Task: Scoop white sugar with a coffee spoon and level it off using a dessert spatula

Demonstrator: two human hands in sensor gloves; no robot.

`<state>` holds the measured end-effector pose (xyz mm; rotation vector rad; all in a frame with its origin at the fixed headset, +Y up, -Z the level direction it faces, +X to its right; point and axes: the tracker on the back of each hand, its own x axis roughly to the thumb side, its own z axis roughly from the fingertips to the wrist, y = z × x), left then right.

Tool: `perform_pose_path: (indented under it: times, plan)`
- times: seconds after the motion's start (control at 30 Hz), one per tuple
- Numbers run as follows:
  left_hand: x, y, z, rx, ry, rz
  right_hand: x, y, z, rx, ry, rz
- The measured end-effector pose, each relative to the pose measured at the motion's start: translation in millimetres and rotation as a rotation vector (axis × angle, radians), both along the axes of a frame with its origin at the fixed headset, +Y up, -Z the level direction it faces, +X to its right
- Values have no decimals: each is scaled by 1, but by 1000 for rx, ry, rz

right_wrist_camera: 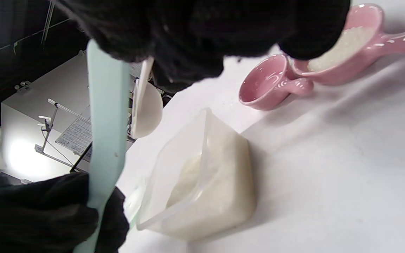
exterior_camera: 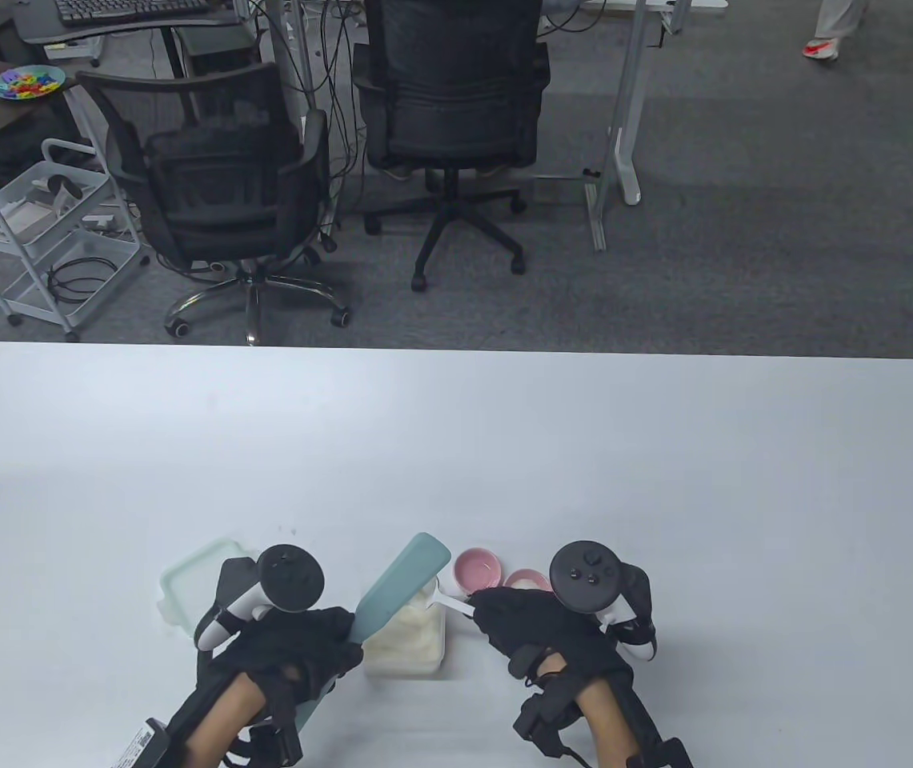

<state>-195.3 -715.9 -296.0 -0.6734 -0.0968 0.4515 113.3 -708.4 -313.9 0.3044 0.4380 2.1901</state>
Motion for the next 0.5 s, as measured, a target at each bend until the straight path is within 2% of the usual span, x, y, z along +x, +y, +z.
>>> perform_pose_path:
  times: [0.5]
  plan:
    - [6,-3,2,-29,-32,2,2,-5,-3,-42,8,-23]
